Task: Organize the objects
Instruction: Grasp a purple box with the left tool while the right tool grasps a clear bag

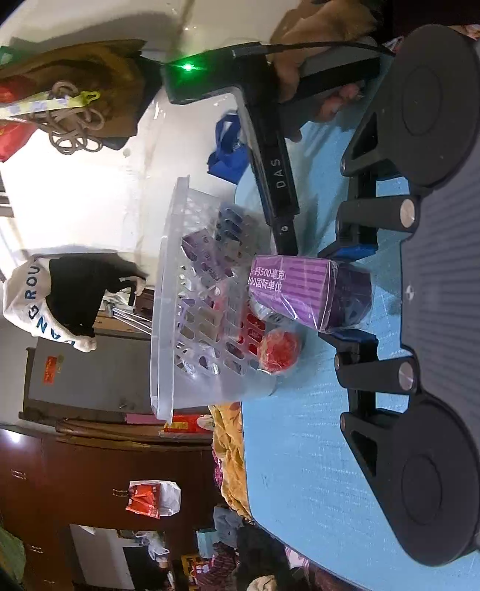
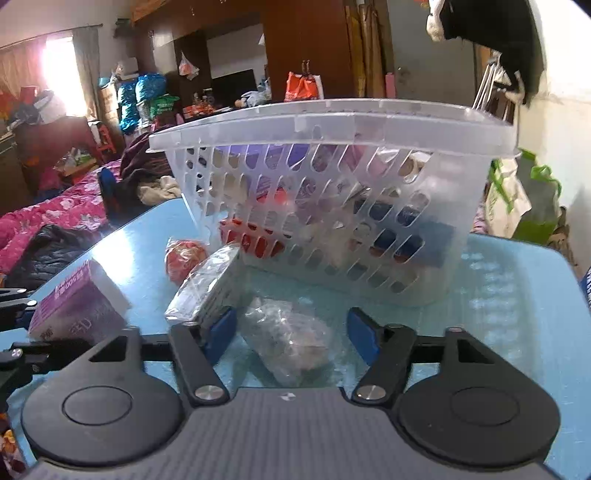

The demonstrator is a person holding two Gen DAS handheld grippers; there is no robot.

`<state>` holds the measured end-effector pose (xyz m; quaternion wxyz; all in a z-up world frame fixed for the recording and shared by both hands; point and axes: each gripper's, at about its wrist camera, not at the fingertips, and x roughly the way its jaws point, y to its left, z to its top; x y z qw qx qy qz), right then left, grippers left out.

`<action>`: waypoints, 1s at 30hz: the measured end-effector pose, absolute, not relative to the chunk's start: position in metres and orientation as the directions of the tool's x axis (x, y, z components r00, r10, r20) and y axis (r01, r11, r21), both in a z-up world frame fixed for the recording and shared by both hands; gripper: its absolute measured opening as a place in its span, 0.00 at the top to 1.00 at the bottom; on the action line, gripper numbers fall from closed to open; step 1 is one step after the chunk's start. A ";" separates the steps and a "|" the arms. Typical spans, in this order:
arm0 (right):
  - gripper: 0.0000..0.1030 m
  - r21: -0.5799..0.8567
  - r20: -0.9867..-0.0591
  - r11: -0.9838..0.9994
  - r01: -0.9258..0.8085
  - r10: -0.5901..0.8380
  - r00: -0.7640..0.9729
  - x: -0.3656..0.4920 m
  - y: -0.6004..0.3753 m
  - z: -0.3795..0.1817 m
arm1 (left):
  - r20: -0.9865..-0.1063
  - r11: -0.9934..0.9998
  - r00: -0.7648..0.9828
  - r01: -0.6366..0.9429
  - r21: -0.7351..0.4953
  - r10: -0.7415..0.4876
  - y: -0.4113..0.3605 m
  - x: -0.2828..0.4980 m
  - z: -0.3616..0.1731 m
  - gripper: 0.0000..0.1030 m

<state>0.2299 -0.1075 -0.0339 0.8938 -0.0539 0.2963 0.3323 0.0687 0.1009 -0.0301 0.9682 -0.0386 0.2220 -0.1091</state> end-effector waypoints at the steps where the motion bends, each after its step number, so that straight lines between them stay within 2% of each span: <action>1: 0.37 0.103 -0.568 0.770 -0.630 0.566 0.598 0.230 -0.108 -0.034 | -0.421 0.973 0.878 0.195 -0.123 -0.229 0.101 0.070 -0.031 0.61; 5: 0.45 0.096 -0.573 0.769 -0.632 0.562 0.597 0.227 -0.109 -0.034 | -0.423 0.972 0.876 0.193 -0.137 -0.233 0.102 0.074 -0.035 0.61; 8: 0.47 0.097 -0.497 0.793 -0.602 0.562 0.661 0.218 -0.121 -0.028 | -0.405 0.970 0.883 0.196 -0.144 -0.238 0.102 0.072 -0.035 0.61; 14: 0.47 0.052 -0.327 0.822 -0.567 0.550 0.768 0.191 -0.140 -0.018 | -0.325 0.967 0.913 0.205 -0.152 -0.245 0.103 0.065 -0.031 0.61; 18: 0.47 0.007 -0.280 0.835 -0.550 0.530 0.801 0.182 -0.139 -0.015 | -0.314 0.969 0.920 0.195 -0.149 -0.233 0.101 0.067 -0.031 0.61; 30: 0.47 0.015 -0.167 0.849 -0.528 0.523 0.836 0.172 -0.143 -0.011 | -0.283 0.977 0.939 0.158 -0.144 -0.193 0.106 0.066 -0.033 0.61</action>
